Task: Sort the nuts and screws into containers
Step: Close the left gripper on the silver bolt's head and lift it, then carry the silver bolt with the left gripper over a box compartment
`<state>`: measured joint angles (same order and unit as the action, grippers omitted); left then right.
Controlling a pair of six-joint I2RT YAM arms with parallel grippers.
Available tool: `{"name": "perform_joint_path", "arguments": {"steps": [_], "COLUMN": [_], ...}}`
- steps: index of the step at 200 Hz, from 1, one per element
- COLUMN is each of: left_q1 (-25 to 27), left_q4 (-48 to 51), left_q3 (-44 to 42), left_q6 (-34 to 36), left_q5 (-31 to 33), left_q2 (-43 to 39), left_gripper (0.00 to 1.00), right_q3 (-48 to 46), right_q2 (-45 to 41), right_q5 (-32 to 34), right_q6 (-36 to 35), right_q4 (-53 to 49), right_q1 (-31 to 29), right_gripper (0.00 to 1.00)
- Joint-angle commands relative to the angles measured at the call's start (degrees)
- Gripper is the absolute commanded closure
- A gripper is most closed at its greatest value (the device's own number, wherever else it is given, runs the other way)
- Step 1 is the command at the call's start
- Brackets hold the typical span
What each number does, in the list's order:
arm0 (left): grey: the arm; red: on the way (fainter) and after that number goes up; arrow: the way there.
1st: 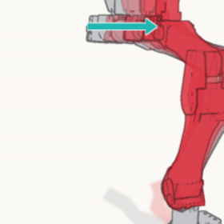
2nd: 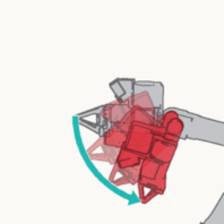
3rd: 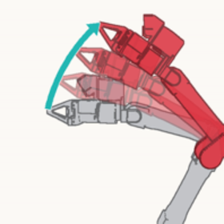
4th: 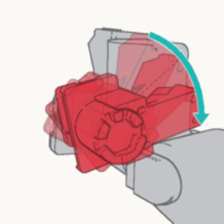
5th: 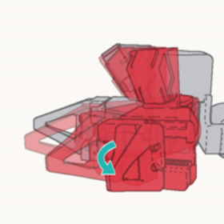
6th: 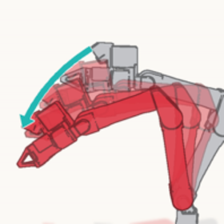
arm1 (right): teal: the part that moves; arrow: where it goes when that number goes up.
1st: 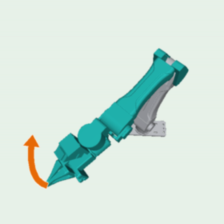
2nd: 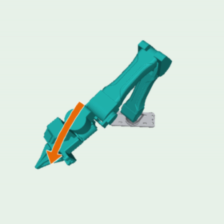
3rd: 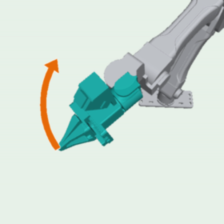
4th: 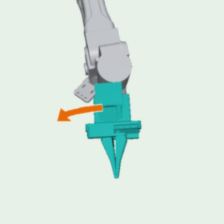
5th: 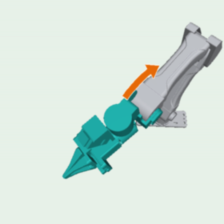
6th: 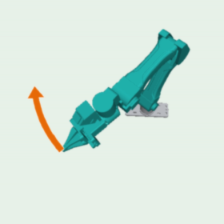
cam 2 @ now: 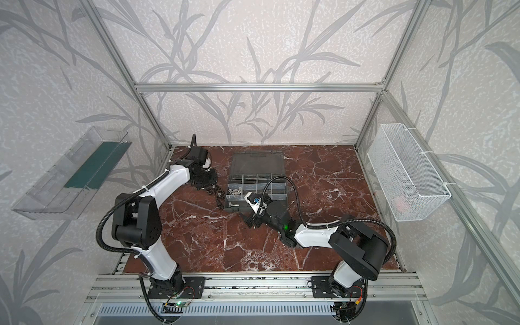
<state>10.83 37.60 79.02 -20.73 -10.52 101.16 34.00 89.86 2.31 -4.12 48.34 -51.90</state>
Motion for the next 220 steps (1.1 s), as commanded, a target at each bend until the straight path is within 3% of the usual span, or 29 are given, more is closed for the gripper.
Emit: {"name": "perform_joint_path", "arguments": {"steps": [1, 65, 114, 220], "left_q1": [3.27, 12.8, 15.15, 19.44], "left_q4": [-1.18, -1.49, 0.61, 4.25], "left_q3": [-0.54, -0.75, 0.72, 2.74], "left_q6": [3.12, 7.42, 9.55, 11.34], "left_q5": [-5.35, -9.01, -12.92, -11.53], "left_q2": [-0.86, 0.26, 2.79, 8.02], "left_gripper": [0.95, 0.95, 0.94, 0.9], "right_q3": [-0.55, -3.67, -5.6, -6.44], "right_q2": [-1.57, -3.74, -4.91, -5.58], "right_q5": [2.67, 7.16, 11.31, 12.46], "right_q6": [1.3, 1.46, 1.28, 1.57], "right_q4": [3.29, 7.37, 10.1, 11.24], "right_q1": [0.54, 1.5, 1.63, 1.89], "right_gripper": [0.01, 0.01, 0.01, 0.01]}}
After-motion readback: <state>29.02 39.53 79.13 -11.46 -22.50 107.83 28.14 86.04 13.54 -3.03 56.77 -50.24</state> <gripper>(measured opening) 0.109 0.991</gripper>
